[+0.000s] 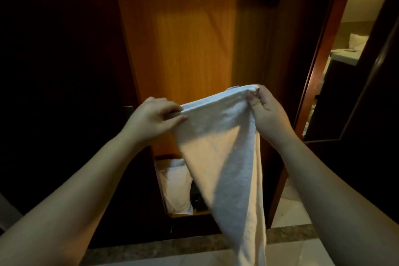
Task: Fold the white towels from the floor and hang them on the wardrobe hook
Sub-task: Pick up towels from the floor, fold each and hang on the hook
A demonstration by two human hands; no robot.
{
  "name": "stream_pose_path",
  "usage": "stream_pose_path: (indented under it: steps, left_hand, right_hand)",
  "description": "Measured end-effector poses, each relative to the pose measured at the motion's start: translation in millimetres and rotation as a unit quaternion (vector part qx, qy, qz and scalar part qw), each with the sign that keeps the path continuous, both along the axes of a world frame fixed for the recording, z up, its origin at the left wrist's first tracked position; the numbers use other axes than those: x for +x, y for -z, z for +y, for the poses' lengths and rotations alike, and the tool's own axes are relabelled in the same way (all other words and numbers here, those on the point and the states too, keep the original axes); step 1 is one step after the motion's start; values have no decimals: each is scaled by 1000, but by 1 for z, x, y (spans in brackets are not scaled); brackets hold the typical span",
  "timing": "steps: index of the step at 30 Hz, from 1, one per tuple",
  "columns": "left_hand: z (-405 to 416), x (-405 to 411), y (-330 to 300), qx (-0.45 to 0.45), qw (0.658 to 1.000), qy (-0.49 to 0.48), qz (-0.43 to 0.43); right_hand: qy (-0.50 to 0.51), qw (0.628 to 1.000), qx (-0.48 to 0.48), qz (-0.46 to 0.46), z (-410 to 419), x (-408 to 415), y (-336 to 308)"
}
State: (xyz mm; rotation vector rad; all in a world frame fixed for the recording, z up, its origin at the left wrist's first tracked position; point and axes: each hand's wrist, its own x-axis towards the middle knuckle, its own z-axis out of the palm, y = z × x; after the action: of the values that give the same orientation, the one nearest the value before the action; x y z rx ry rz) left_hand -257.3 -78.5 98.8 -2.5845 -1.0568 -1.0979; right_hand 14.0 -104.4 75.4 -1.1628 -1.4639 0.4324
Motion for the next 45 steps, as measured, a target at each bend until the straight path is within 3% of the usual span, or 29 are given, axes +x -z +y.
stream_pose_path:
  steps: [3, 7, 11, 15, 20, 22, 23, 25, 27, 30, 33, 35, 37, 41, 45]
  left_hand:
    - [-6, 8, -6, 51, 999, 3, 4]
    - [-6, 18, -12, -8, 996, -72, -58]
    - [-3, 21, -19, -60, 986, -151, 27]
    - [-4, 23, -28, -97, 978, -161, 94]
    - [-4, 20, -40, -115, 968, -192, 116]
    - [-4, 17, -42, -208, 969, -132, 15]
    - [-6, 14, -43, -287, 953, -74, -67]
    - [-8, 10, -42, -409, 886, 39, -213]
    - [-8, 9, -39, -440, 835, 101, -316]
    - [-6, 14, -34, -385, 784, 170, -456]
    - [-11, 23, -18, -447, 723, 207, -485]
    - [-14, 25, -6, -494, 736, 165, -434]
    - [-11, 25, -2, -454, 758, 119, -452]
    - [-16, 32, -7, -296, 802, 87, -511]
    - [-24, 39, -1, -131, 888, 4, -442]
  right_hand:
    - [6, 1000, 5, 17, -1, 6, -1]
    - [-2, 999, 16, 36, 1, 10, 0]
    - [-10, 999, 12, 28, 0, 10, 2]
    - [-6, 1000, 5, 8, -1, 3, 2]
    - [7, 1000, 22, 8, 1, 2, -1]
    - [11, 1000, 26, 12, -1, 7, -5]
    - [11, 999, 28, 16, -2, 7, -8]
    - [12, 999, 33, 29, -5, 6, -14]
    - [13, 998, 40, 50, -6, 3, -19]
    - [25, 995, 57, 81, -7, -1, -28]
    - [22, 991, 79, 106, -5, -4, -36]
    - [17, 988, 84, 128, -6, -3, -38]
    - [29, 989, 75, 126, -8, 0, -36]
    - [69, 987, 65, 129, -14, 0, -26]
    - [97, 982, 81, 143, -14, -3, -20]
